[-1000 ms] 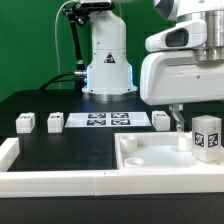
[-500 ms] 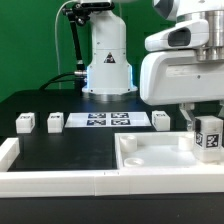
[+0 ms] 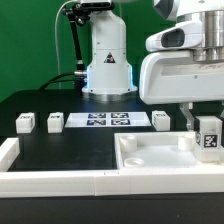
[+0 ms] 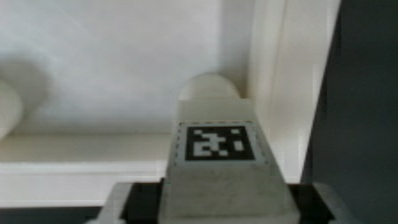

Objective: Assemble square table

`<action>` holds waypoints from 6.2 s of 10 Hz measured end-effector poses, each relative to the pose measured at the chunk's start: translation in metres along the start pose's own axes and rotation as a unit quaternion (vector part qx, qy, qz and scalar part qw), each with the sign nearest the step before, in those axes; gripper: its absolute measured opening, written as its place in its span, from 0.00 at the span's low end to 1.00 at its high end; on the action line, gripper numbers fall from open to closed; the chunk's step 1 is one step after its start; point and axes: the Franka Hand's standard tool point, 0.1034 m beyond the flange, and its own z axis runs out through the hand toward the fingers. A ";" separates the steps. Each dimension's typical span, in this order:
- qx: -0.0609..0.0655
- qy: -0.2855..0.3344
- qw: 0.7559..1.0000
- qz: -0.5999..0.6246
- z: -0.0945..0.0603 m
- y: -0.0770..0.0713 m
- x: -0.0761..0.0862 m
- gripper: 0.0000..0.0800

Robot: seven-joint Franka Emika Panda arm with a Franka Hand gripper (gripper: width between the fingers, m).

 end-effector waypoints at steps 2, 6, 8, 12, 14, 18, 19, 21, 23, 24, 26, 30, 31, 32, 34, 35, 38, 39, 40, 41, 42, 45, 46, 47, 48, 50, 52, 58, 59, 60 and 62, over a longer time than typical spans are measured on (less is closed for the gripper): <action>0.000 -0.001 0.995 0.096 0.000 0.000 0.000 0.36; 0.008 0.007 0.954 0.300 0.001 0.001 -0.002 0.36; 0.009 0.004 0.918 0.396 0.001 0.001 -0.002 0.36; 0.003 -0.023 0.850 0.527 0.002 -0.001 -0.002 0.36; 0.003 -0.023 0.850 0.527 0.002 -0.001 -0.003 0.36; 0.005 -0.023 0.903 0.430 0.003 -0.002 -0.003 0.80; 0.006 -0.022 0.921 0.388 0.003 -0.002 -0.003 0.81; 0.010 -0.012 0.956 0.294 0.004 0.001 0.000 0.81; 0.011 -0.011 0.973 0.232 0.004 0.003 0.000 0.81; 0.011 -0.011 0.980 0.198 0.004 0.003 0.000 0.81; 0.011 -0.010 0.990 0.139 0.004 0.004 0.000 0.81; 0.007 -0.010 1.000 0.017 0.003 0.000 0.002 0.81; 0.006 -0.008 0.999 -0.033 0.001 0.001 0.004 0.81; 0.003 -0.006 0.996 -0.084 0.001 0.002 0.006 0.81; -0.001 -0.005 0.992 -0.127 0.000 0.003 0.007 0.81; -0.002 -0.005 0.993 -0.119 0.000 0.004 0.007 0.65; -0.002 -0.005 0.993 -0.115 0.000 0.004 0.007 0.36; -0.002 -0.005 0.995 -0.100 0.000 0.004 0.007 0.36; -0.002 -0.005 0.995 -0.100 0.000 0.004 0.007 0.36; -0.001 -0.005 0.996 -0.089 0.001 0.004 0.007 0.36; 0.000 -0.005 0.999 -0.036 0.001 0.003 0.007 0.36; -0.001 -0.003 0.997 0.073 0.001 0.004 0.007 0.36; -0.001 -0.003 0.992 0.128 0.001 0.003 0.006 0.36; -0.003 -0.003 0.983 0.182 0.002 0.003 0.005 0.36; -0.004 -0.003 0.973 0.230 0.002 0.004 0.005 0.37; -0.005 -0.004 0.954 0.301 0.002 0.005 0.005 0.37; -0.008 -0.006 0.917 0.399 0.002 0.005 0.004 0.37; -0.005 -0.018 0.824 0.566 0.002 0.006 0.002 0.37; -0.005 -0.018 0.818 0.575 0.002 0.006 0.002 0.37; -0.005 -0.019 0.814 0.581 0.002 0.005 0.002 0.37; -0.005 -0.019 0.829 0.559 0.003 0.005 0.001 0.68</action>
Offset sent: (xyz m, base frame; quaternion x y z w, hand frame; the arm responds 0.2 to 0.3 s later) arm -0.0039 0.0061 0.0024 -0.0302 -0.0131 0.2631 0.9642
